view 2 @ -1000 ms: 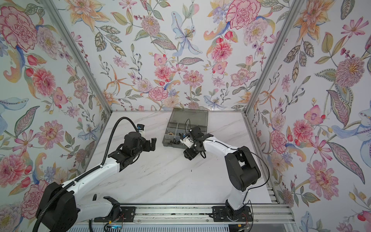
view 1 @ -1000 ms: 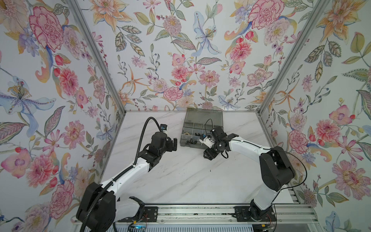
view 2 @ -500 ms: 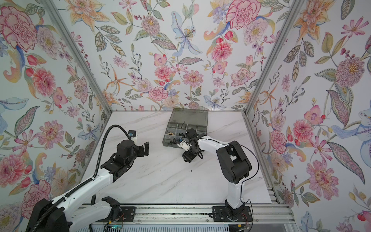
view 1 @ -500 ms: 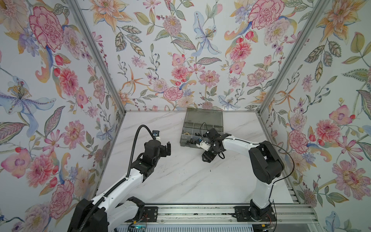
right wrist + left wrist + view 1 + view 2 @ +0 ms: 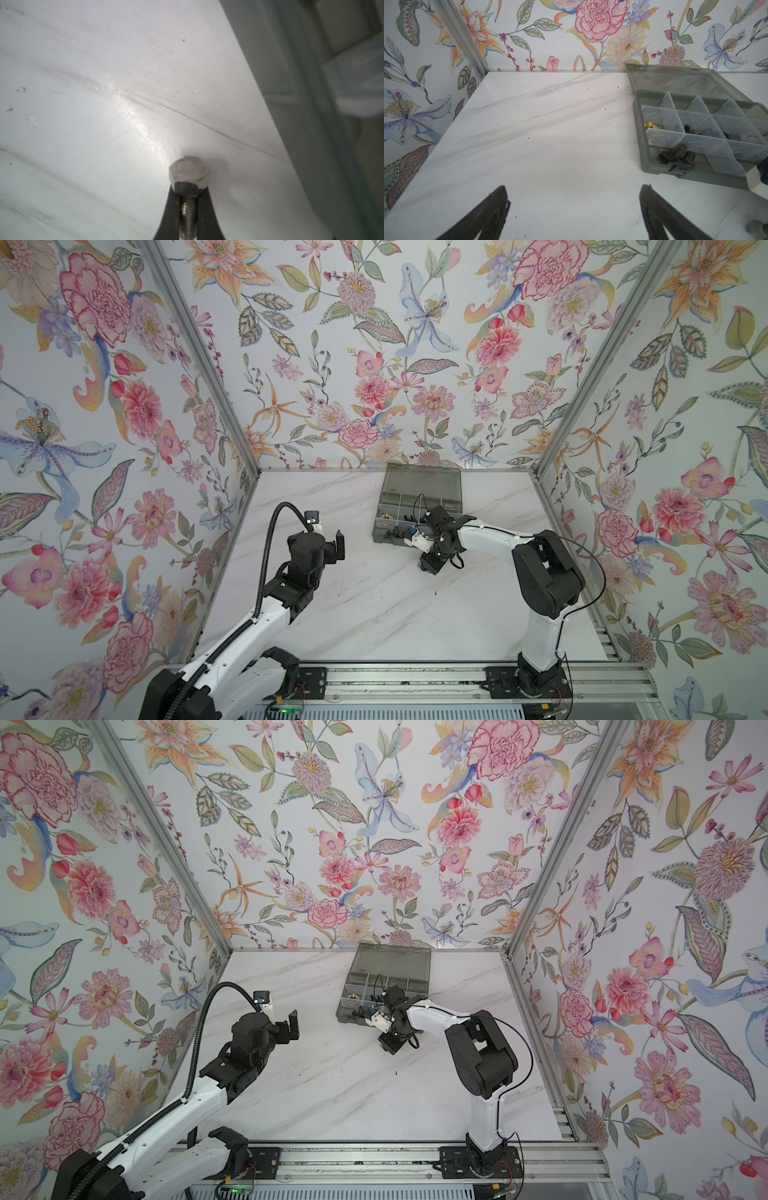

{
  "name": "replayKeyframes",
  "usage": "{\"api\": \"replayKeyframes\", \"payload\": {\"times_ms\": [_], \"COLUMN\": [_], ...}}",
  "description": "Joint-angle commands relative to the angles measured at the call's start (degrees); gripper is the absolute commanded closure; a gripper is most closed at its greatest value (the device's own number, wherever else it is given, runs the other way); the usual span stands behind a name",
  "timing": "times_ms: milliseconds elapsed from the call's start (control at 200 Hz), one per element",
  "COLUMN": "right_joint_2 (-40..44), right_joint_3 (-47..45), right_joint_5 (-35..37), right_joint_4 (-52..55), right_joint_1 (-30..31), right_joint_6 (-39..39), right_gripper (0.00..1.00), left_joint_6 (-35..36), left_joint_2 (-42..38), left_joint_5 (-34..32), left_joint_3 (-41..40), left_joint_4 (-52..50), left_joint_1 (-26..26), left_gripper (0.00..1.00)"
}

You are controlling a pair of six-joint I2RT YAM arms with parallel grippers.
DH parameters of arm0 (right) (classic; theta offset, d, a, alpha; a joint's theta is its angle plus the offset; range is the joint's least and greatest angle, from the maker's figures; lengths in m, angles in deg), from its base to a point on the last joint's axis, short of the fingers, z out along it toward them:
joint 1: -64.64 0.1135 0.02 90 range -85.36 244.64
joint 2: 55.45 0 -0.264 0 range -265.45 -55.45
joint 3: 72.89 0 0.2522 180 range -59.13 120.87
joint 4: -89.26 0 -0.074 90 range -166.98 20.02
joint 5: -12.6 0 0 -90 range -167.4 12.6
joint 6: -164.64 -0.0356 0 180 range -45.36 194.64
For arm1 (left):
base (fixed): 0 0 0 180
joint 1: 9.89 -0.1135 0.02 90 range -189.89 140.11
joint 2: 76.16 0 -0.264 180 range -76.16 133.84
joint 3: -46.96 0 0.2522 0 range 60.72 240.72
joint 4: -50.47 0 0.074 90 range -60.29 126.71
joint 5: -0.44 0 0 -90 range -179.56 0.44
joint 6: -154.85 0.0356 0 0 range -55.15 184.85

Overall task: Sort the screws and nuts into containers
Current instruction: Pick up the screw from the center of the table.

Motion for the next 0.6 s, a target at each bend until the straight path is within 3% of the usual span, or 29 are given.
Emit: {"api": "replayKeyframes", "payload": {"times_ms": [0, 330, 596], "right_joint_2": [1.83, 11.5, 9.74], "right_joint_3": [0.84, 3.94, 7.84], "right_joint_5": [-3.39, -8.41, 2.21], "right_joint_4": [1.64, 1.52, 1.99], "right_joint_1": [-0.99, -5.43, -7.97], "right_joint_6": [-1.3, -3.34, 1.16], "right_gripper": [1.0, 1.0, 1.0], "left_joint_6": [1.33, 1.69, 4.4], "left_joint_2": [-0.63, -1.43, -4.03], "left_joint_5": [-1.3, -2.29, -7.35], "left_joint_3": [-0.92, -2.22, -7.23], "left_joint_4": [1.04, 3.78, 14.01], "left_joint_1": [-0.62, -0.67, -1.24], "left_gripper": [0.01, 0.01, 0.01]}}
